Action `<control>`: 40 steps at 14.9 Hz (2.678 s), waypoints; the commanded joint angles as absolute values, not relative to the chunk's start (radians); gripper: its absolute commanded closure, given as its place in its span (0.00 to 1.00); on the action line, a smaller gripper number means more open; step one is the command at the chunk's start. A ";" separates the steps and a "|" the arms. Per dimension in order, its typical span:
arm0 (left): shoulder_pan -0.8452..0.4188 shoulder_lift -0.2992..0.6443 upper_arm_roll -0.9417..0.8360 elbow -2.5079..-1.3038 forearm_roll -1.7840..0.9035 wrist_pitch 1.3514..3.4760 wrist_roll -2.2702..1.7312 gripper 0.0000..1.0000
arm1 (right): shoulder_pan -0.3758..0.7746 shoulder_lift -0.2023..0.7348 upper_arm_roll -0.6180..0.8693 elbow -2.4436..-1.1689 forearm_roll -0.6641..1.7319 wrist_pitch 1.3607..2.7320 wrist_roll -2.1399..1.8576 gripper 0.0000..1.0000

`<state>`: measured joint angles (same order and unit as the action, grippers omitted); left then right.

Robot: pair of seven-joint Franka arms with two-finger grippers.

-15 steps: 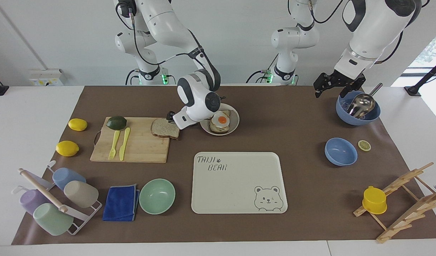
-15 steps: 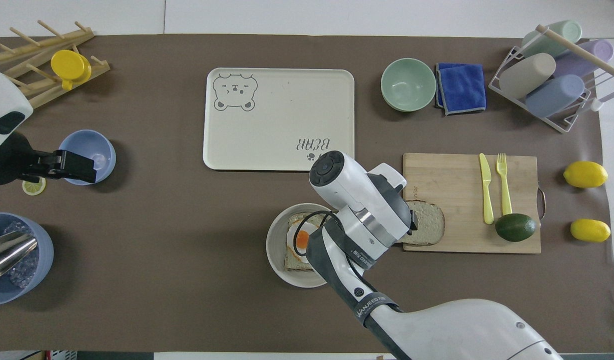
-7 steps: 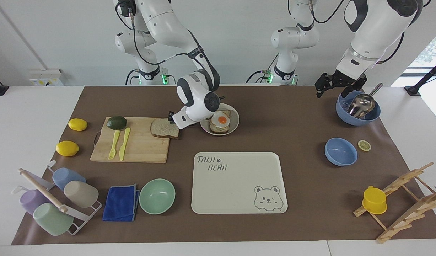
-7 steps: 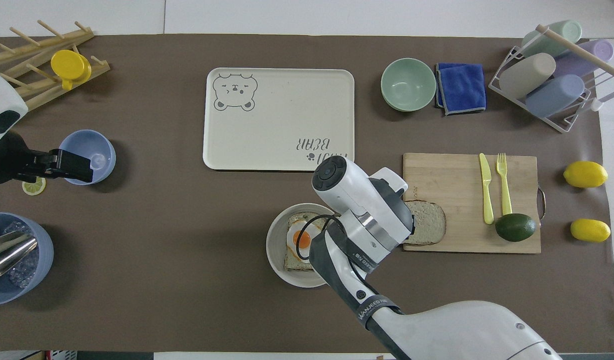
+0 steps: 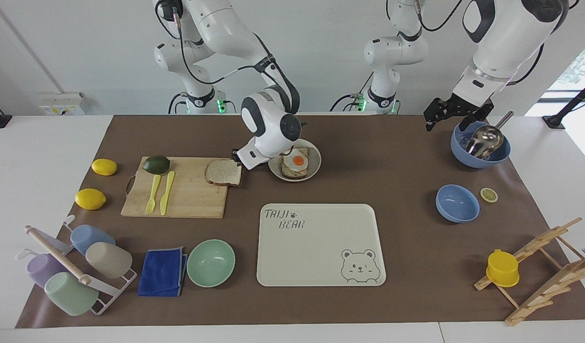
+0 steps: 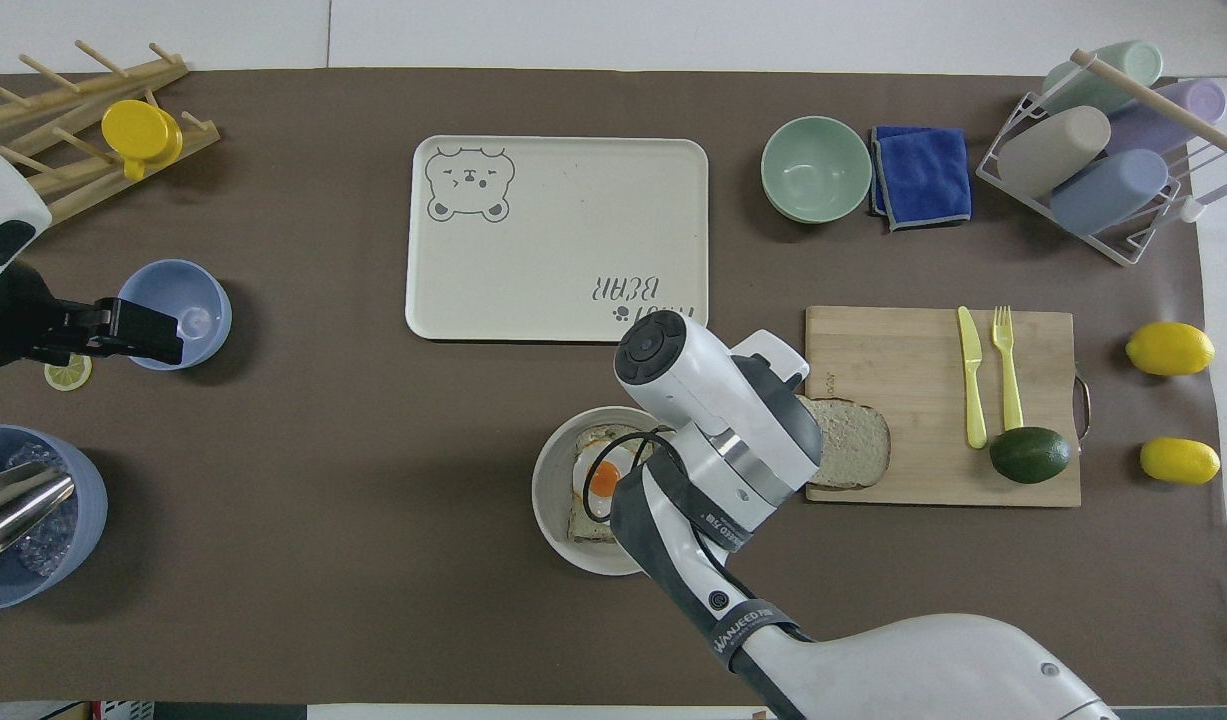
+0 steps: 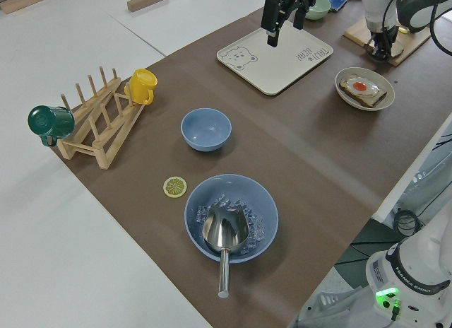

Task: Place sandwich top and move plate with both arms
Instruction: 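Grasp the bread slice with the right gripper and lift it, then lower the bread slice onto the egg toast with the right gripper, then open the right gripper and withdraw it while the left gripper reaches the plate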

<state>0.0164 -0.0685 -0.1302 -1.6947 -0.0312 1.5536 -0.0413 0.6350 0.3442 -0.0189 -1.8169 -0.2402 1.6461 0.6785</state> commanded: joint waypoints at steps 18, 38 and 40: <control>0.026 -0.094 -0.138 -1.729 -0.014 1.574 -0.077 0.00 | 0.769 0.439 0.112 -1.606 -0.089 1.753 0.844 1.00; -0.104 -0.161 -0.150 -1.957 -0.055 1.699 -0.261 0.00 | 0.290 0.102 0.104 -1.612 -0.081 1.571 0.700 0.00; -0.132 -0.196 -0.150 -2.069 -0.110 1.800 -0.267 0.00 | 0.218 0.031 0.104 -1.611 -0.074 1.508 0.527 0.00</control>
<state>-0.1010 -0.1252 -0.1611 -1.9250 -0.0650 1.6965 -0.2464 0.2940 0.1201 0.0927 -1.5849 -0.0981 1.5483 0.6605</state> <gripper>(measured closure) 0.000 0.000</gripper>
